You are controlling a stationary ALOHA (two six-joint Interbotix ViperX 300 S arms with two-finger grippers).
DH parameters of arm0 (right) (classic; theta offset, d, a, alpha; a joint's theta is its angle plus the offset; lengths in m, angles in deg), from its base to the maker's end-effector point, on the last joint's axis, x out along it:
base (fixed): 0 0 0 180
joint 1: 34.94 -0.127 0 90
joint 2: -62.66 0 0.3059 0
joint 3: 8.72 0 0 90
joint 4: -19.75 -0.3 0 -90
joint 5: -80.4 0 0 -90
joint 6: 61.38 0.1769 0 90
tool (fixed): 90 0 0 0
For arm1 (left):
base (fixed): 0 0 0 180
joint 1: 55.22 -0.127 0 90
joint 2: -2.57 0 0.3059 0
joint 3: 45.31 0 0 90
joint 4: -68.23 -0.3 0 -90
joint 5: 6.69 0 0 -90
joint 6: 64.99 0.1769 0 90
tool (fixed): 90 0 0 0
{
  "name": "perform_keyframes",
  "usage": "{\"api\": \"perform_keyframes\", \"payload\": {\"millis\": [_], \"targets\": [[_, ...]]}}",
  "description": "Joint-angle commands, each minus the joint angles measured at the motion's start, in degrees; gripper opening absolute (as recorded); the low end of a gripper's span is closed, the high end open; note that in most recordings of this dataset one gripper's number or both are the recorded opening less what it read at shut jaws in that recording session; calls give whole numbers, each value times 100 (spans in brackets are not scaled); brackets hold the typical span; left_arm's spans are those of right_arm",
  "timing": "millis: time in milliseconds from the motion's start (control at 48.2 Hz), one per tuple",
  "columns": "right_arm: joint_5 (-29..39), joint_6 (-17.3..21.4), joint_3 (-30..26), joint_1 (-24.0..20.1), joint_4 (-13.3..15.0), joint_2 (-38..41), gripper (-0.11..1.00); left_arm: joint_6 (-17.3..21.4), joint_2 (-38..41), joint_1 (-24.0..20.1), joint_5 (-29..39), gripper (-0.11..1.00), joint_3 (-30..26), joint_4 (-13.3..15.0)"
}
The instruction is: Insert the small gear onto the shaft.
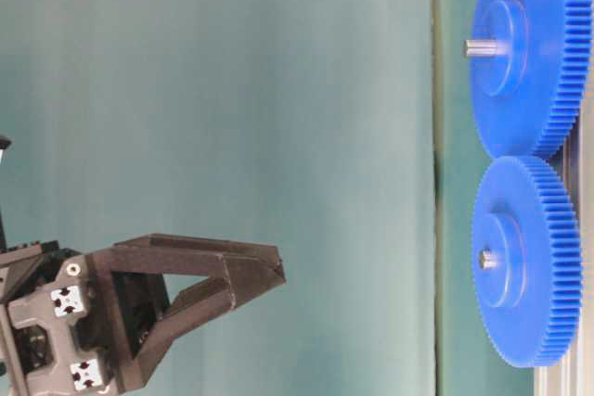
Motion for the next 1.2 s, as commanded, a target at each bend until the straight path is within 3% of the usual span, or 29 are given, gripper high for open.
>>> {"api": "perform_keyframes", "payload": {"millis": [0, 1182], "targets": [[-18, 79, -53, 9, -9, 0, 0, 9, -79, 9, -35, 76, -53, -9], [-79, 70, -18, 9, 0, -18, 0, 0, -9, 9, -53, 76, -53, -18]]}}
